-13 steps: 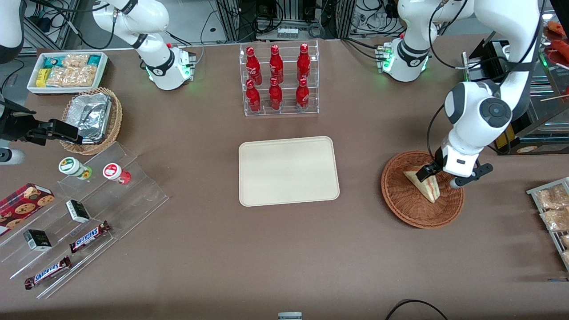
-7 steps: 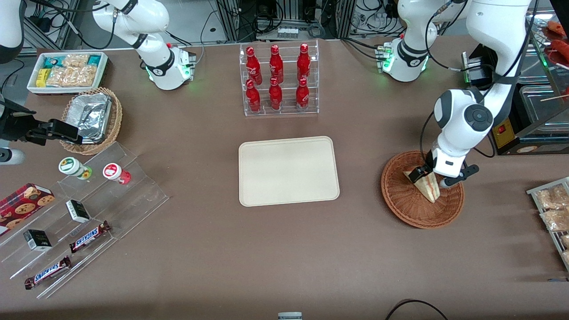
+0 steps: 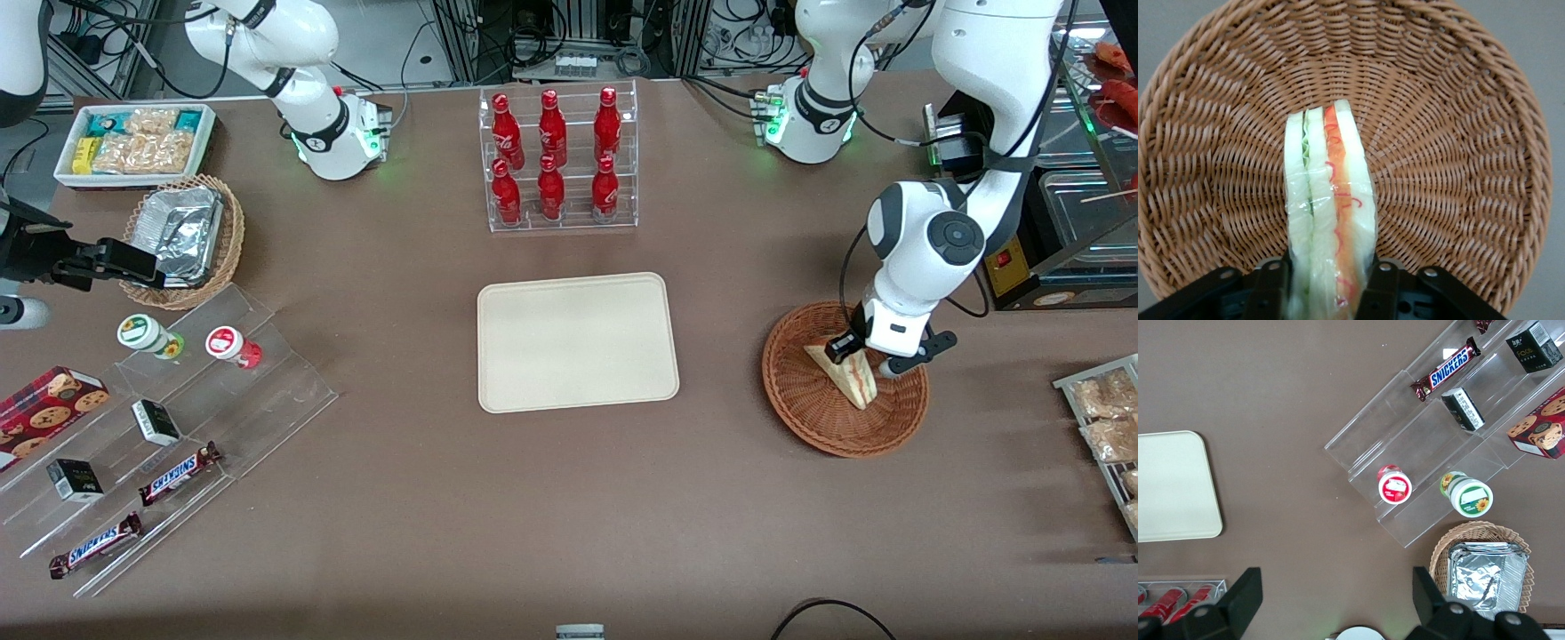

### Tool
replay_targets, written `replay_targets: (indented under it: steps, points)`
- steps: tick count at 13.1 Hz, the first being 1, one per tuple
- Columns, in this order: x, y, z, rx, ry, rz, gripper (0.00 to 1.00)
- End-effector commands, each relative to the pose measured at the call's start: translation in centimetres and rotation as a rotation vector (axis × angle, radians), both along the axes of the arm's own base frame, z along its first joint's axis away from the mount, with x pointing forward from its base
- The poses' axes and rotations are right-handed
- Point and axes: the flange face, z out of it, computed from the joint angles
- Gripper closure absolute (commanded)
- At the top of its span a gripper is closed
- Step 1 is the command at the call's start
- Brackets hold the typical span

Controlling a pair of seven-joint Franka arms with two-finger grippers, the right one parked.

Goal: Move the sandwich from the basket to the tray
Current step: 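Lift the sandwich and carry it with the left gripper over the tray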

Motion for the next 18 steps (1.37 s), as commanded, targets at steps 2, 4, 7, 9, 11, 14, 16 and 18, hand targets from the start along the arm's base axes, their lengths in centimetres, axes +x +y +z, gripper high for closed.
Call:
replay_targets:
  steps: [2, 4, 7, 9, 11, 14, 16, 18]
  points:
    - [0.7, -1.6, 8.2, 0.055, 0.022, -0.058, 1.00]
    - [2.1, -5.9, 13.0, 0.096, 0.079, -0.136, 1.00]
    - [2.6, -13.2, 18.8, 0.109, 0.103, -0.250, 1.00]
    - [2.0, -18.7, 20.4, 0.097, 0.070, -0.324, 1.00]
    - [1.4, -24.7, 19.9, 0.068, 0.069, -0.329, 1.00]
    - [1.0, -34.1, 16.7, 0.029, 0.087, -0.358, 1.00]
    - [0.0, -39.0, 13.6, 0.018, 0.117, -0.414, 1.00]
    - [-0.9, -42.2, 10.5, 0.009, 0.138, -0.443, 1.00]
